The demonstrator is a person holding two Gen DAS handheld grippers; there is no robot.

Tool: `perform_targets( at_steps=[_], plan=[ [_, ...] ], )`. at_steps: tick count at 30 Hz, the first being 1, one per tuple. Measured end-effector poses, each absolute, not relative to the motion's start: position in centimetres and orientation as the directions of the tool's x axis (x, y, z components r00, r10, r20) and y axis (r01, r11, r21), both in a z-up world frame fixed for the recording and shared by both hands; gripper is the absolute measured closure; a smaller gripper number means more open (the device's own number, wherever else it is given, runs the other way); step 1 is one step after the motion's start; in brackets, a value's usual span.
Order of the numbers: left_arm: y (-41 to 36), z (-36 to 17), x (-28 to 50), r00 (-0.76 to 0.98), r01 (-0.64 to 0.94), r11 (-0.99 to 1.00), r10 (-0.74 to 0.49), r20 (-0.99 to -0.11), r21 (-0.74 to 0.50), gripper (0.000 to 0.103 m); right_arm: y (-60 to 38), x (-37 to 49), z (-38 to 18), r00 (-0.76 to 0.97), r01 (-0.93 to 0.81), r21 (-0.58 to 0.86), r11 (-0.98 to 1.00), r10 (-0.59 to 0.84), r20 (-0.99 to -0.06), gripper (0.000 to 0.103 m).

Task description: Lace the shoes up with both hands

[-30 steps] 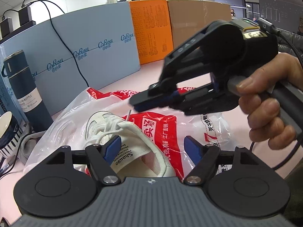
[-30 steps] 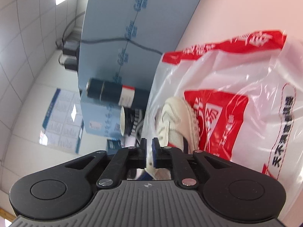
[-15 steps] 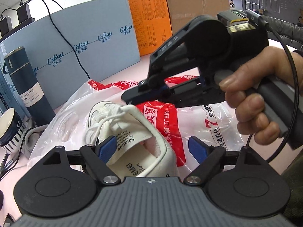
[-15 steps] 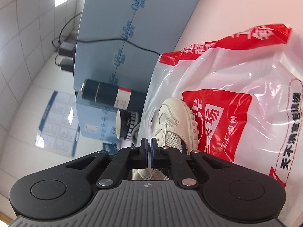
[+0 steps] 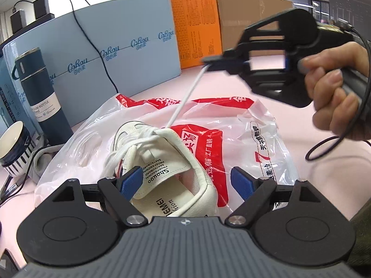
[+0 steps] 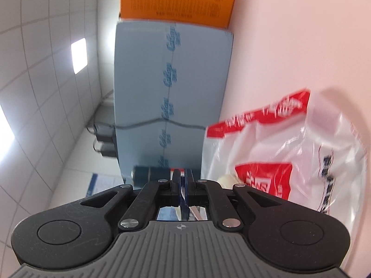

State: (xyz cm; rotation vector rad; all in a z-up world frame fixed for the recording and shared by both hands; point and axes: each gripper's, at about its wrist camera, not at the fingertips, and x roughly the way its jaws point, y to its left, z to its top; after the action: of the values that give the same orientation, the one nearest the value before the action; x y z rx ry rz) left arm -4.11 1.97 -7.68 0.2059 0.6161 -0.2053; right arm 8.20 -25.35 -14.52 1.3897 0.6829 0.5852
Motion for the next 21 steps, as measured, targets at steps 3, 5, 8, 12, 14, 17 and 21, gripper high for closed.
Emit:
perform_targets(
  at_steps=[3,5,8,12,14,17,21],
  plan=[
    [2.1,-7.6,-4.1,0.802,0.226,0.967,-0.116,-0.586,0.119,0.022,-27.5,8.1,-14.3,0.731,0.029,0.996,0.085,0.678,-0.079,0.1],
    [2.1,-7.6,-4.0,0.803,0.216,0.969,-0.108,-0.586,0.117,0.022,-29.0,8.0,-14.3,0.762,0.033,0.997,0.075,0.644,-0.073,0.1],
    [2.1,-7.6,-4.0,0.802,0.207,0.971,-0.101,-0.589,0.116,0.022,-31.1,7.7,-14.2,0.806,0.035,0.998,0.057,0.588,-0.062,0.1],
    [2.0,-7.7,-3.9,0.799,0.196,0.975,-0.095,-0.594,0.108,0.022,-33.9,7.3,-13.9,0.856,0.033,0.998,0.052,0.515,-0.055,0.1],
    [2.0,-7.8,-3.9,0.799,0.193,0.976,-0.094,-0.594,0.105,0.022,-35.1,7.1,-13.8,0.873,0.034,0.998,0.052,0.484,-0.055,0.1],
    [1.9,-7.8,-3.8,0.799,0.183,0.978,-0.086,-0.595,0.105,0.021,-36.8,6.6,-14.0,0.899,0.04,0.998,0.047,0.434,-0.057,0.1],
    [2.0,-7.9,-3.7,0.797,0.174,0.98,-0.08,-0.598,0.1,0.021,-38.7,6.1,-14.1,0.914,0.044,0.997,0.061,0.401,-0.065,0.1]
  ],
)
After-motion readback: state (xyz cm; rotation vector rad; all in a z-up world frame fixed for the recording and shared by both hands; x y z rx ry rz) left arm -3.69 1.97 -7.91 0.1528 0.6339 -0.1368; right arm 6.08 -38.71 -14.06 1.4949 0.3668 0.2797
